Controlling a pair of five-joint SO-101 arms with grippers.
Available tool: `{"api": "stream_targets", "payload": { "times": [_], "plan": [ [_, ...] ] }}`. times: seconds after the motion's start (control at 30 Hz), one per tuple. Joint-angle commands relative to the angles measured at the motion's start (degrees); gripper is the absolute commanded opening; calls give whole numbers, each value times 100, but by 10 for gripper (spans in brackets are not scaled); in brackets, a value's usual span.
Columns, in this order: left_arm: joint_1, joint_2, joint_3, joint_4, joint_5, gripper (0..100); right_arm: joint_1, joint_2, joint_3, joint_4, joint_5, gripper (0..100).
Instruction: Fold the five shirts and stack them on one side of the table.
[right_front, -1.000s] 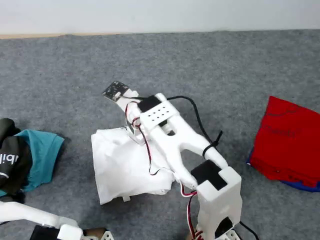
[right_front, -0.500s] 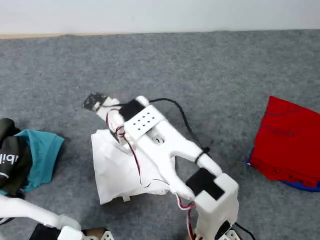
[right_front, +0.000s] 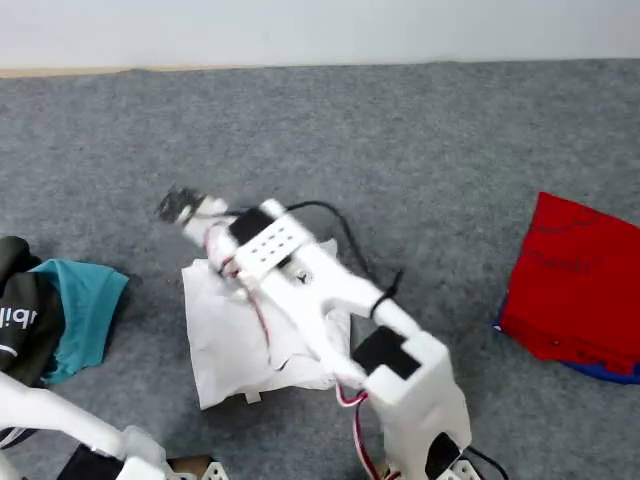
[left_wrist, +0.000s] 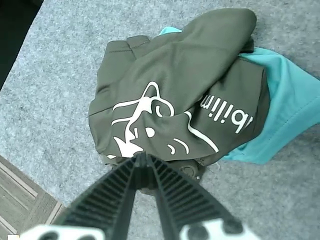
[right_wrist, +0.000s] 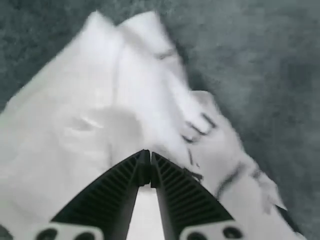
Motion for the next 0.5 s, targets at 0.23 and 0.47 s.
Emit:
{"api": "stream_targets", "payload": {
  "times": [0.23, 0.47],
  "plan": [
    [44, -141, -22, -193, 53, 8, -1165, -734, -255, 1130, 44, 9],
    [422, -176, -22, -149, 62, 8, -752, -1807, -255, 1209, 44, 9]
  ]
}}
